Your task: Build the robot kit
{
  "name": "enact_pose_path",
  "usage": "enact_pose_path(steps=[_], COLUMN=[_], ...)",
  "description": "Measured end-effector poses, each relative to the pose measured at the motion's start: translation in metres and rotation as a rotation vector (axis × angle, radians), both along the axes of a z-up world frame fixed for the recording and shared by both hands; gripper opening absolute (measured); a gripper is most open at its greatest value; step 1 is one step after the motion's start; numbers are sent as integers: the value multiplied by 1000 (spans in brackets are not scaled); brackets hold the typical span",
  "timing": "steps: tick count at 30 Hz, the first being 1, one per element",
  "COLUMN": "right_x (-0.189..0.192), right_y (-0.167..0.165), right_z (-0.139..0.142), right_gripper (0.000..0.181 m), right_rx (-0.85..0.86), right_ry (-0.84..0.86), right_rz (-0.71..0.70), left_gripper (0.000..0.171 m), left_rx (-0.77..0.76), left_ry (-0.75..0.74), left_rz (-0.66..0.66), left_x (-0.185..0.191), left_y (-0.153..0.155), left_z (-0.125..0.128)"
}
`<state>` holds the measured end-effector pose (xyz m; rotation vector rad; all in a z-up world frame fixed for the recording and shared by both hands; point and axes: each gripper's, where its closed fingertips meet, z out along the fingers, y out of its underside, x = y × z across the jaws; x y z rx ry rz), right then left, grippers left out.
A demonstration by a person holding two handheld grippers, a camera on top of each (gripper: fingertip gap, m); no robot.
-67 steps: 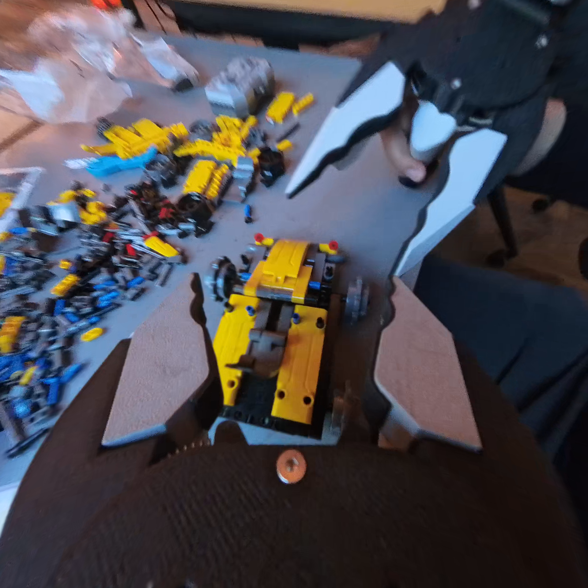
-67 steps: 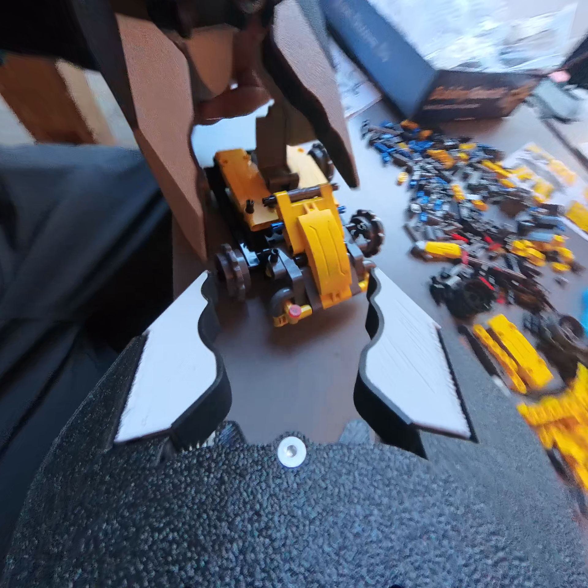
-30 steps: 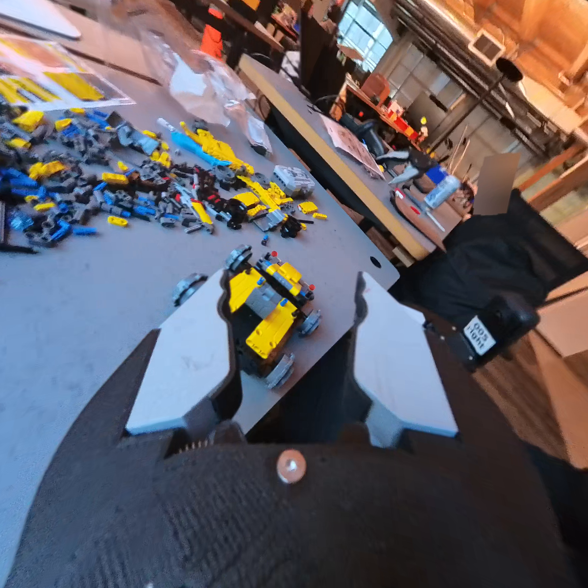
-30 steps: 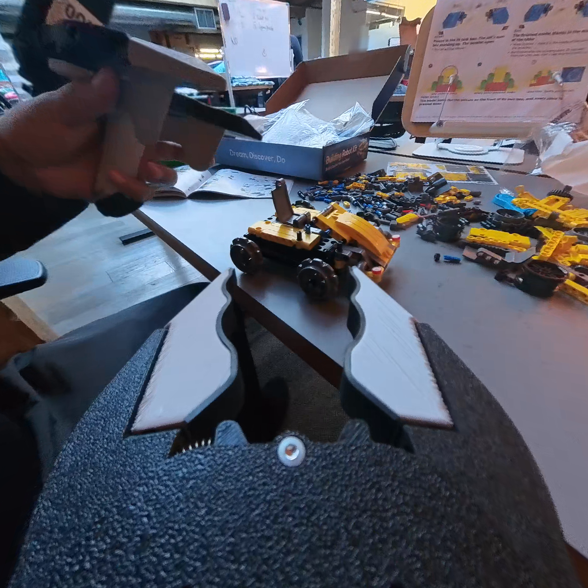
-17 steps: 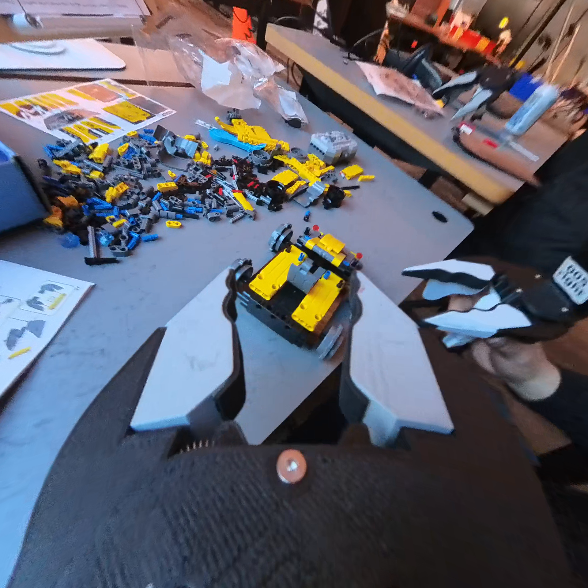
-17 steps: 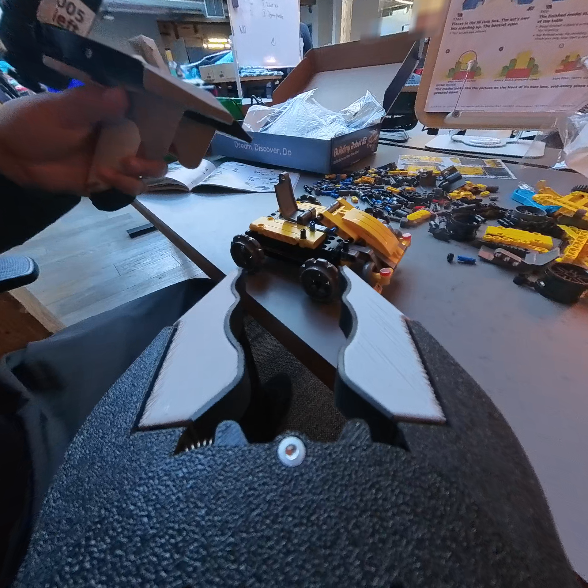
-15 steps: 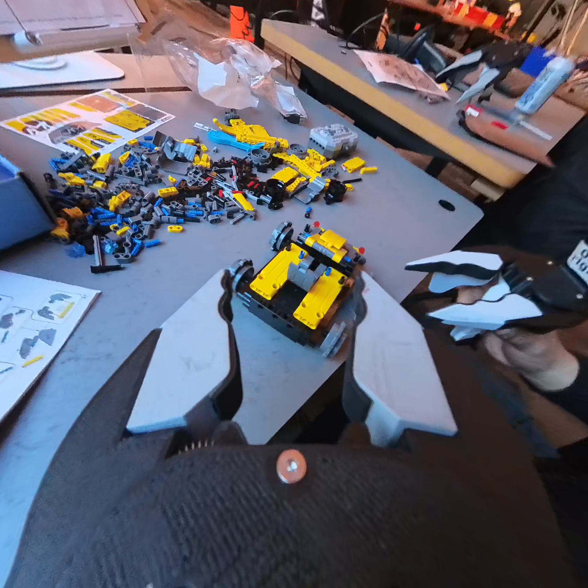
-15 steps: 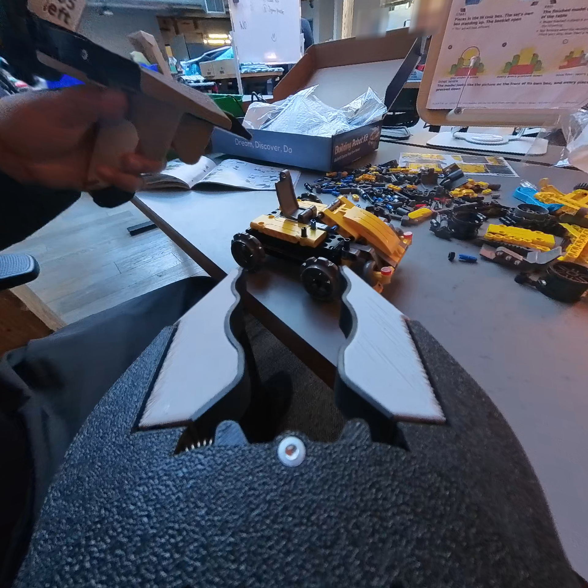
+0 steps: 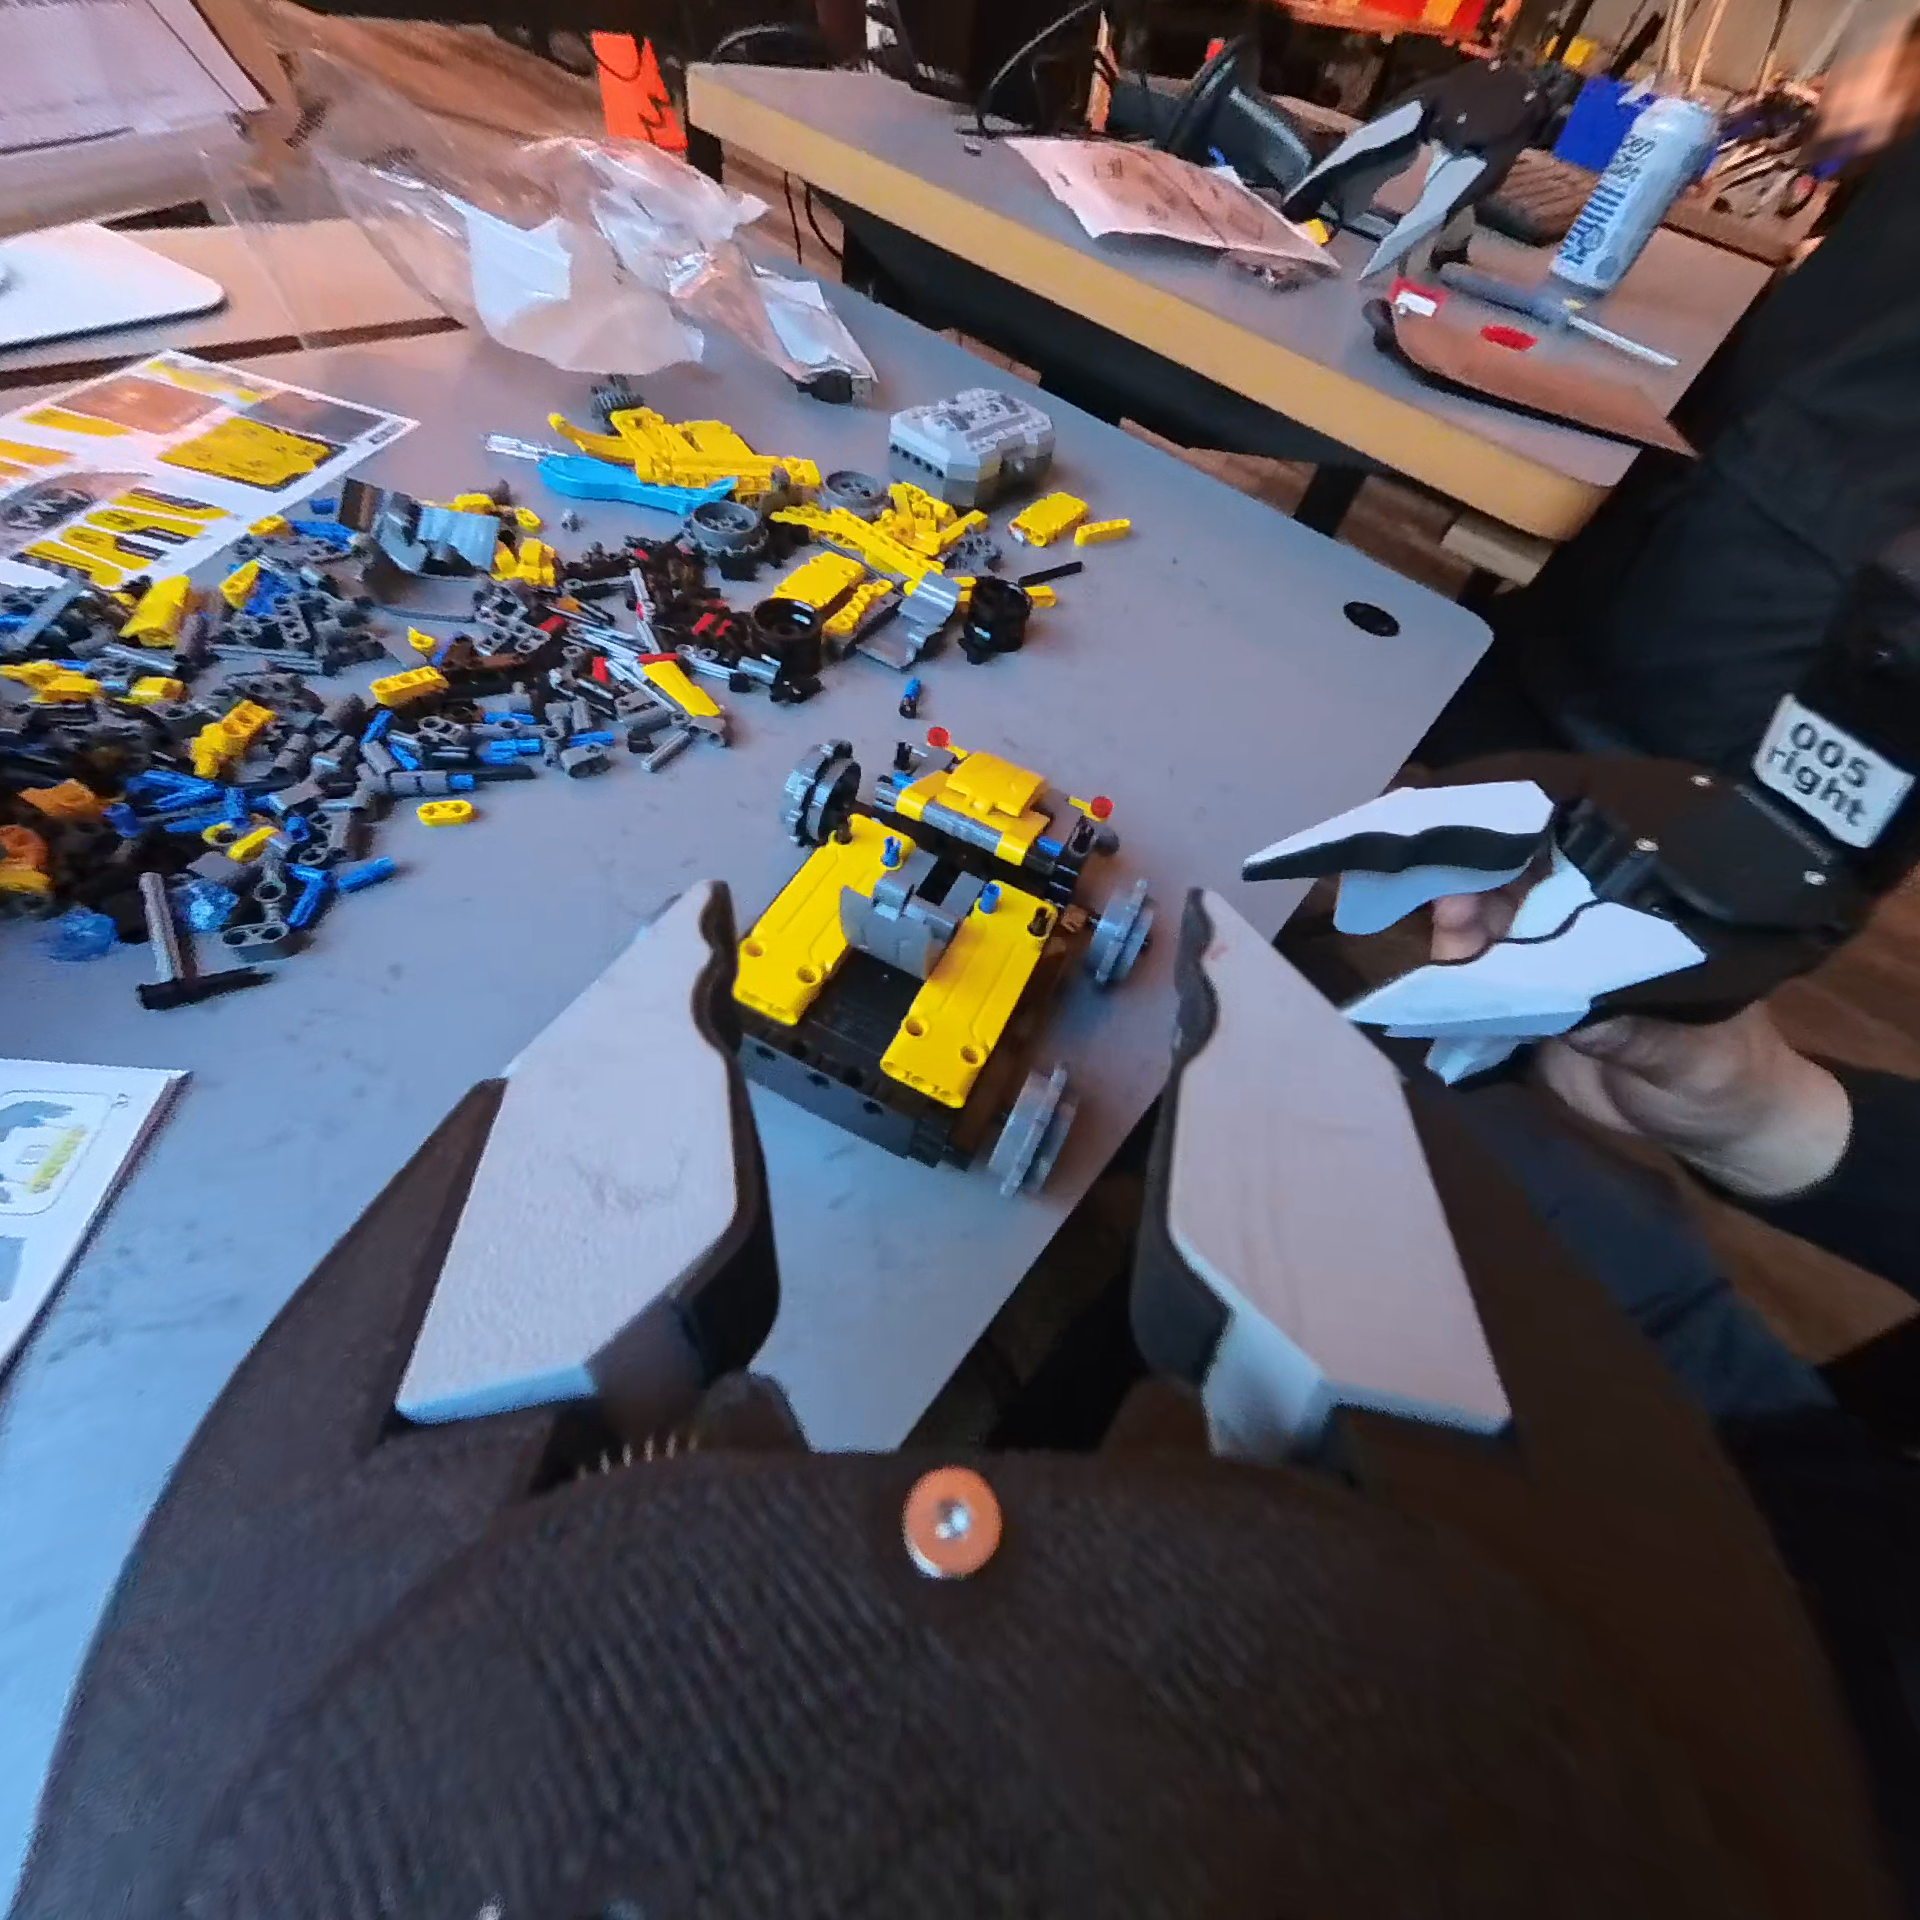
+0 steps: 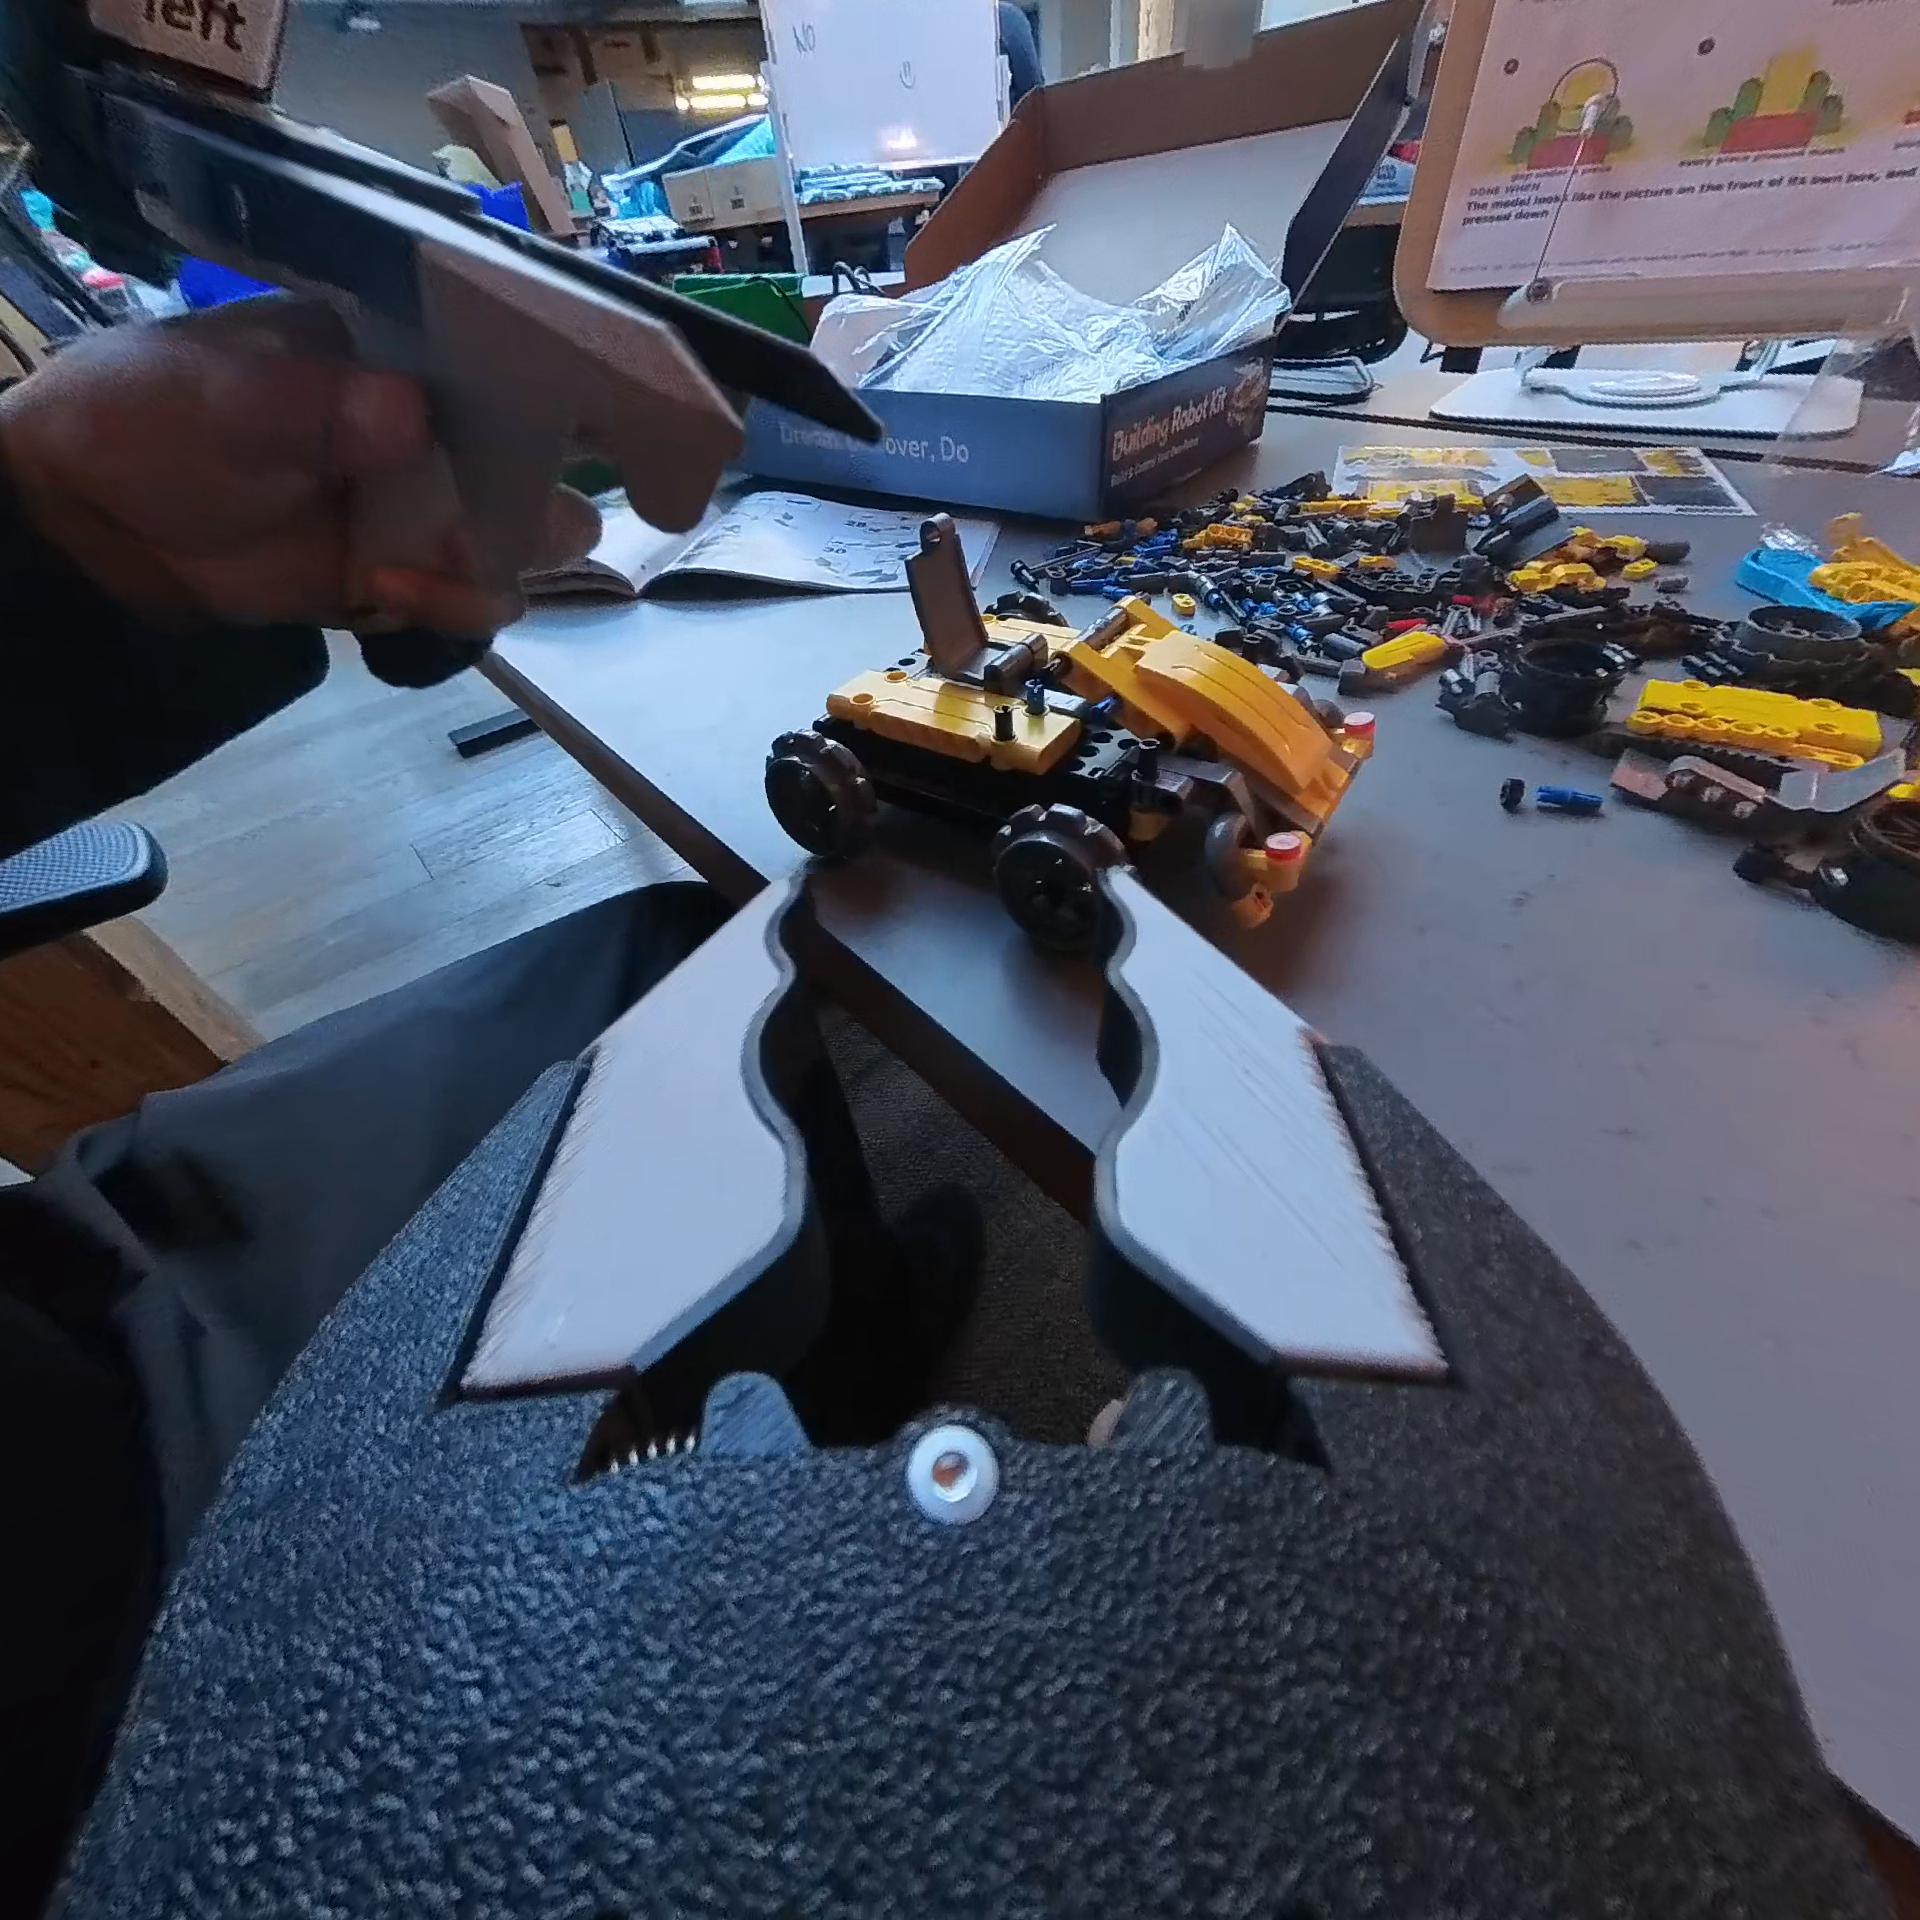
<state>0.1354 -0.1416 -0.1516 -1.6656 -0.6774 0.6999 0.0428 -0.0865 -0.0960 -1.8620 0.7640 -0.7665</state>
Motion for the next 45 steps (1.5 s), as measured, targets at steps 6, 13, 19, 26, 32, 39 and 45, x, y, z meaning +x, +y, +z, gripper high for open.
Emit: enact_pose_path(steps=[6,13,19,26,32,39,45], right_x=[-7,-10,-9,-7,-13,-19,-14], right_y=[-1,-3,-4,-8,-8,10,10], right_z=[-3,-4,-4,-3,-5,-10,-10], right_gripper=[55,56,58,61,63,60,64], right_rx=[-2,-8,-30,-24,-7,-28,-8], right_ry=[-13,-8,28,36,23,10,-23], right_rz=[17,35,55,80,136,153,137], left_gripper=[82,80,77,78,78,80,85], left_rx=[-10,7,9,14,29,16,42], left_ry=[33,44,24,49,78,117,105], left_rz=[7,24,30,13,-16,-110,-145], left_x=[-6,-9,-5,-7,-8,-7,5], left_y=[-1,3,3,2,12,13,3], left_z=[-11,-13,-15,-22,-28,-30,-19])
